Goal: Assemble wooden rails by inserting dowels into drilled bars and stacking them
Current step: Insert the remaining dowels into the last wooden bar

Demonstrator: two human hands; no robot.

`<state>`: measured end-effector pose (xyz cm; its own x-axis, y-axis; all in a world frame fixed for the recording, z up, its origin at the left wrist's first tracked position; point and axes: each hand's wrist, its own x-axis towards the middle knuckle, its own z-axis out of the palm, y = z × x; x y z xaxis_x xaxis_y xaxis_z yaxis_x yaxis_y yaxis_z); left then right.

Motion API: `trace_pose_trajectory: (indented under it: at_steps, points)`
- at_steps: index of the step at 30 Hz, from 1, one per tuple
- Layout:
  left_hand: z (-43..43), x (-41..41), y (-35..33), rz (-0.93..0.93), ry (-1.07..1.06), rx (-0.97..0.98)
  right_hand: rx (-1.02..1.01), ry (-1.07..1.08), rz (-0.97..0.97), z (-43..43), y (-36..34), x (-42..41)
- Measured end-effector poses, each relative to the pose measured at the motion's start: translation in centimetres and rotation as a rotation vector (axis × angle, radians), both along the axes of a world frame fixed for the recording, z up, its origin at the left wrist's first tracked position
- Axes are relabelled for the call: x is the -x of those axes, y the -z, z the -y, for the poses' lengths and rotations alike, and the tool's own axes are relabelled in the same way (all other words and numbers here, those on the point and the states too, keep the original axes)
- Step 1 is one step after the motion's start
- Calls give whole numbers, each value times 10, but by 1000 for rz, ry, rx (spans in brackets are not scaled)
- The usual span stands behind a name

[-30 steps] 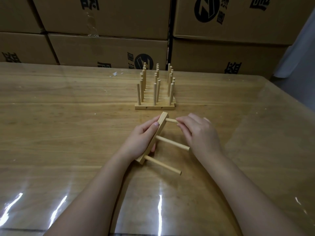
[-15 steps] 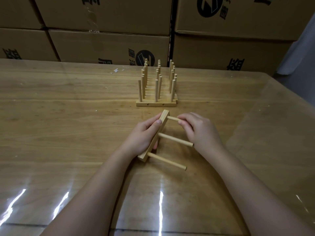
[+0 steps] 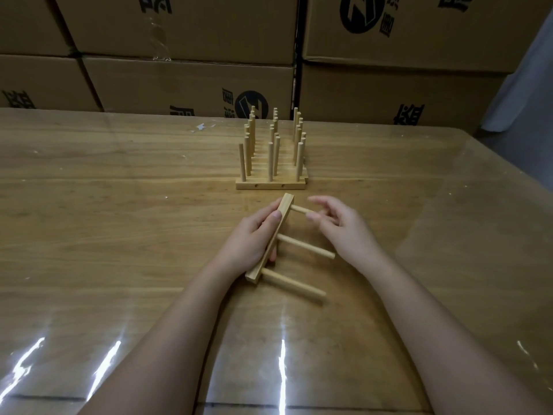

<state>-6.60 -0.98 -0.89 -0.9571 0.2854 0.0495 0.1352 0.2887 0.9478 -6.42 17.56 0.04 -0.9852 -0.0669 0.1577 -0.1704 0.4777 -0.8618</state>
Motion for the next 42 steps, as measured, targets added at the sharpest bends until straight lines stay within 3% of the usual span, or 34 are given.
trace_pose_trajectory:
  at_steps: [8, 15, 19, 23, 28, 35, 42]
  points:
    - [4, 7, 4, 71, -154, -278, 431, 176, -120, -6, 13, 7]
    - [7, 12, 0, 158, -146, -674, 483, -76, 23, 8, 16, 2]
    - [7, 9, -2, 245, -12, -848, 214, -70, 61, 9, 17, -2]
    - [9, 10, -1, 236, -13, -886, 286, -66, 87, 4, 18, 2]
    - [16, 15, -3, 208, -171, -953, 376, -23, 112, -8, 12, 3]
    - [12, 16, 2, 134, -207, -878, 418, -95, 136, 1, 10, -1]
    - [10, 16, 3, 112, -190, -848, 687, -66, 207, 12, 11, -2]
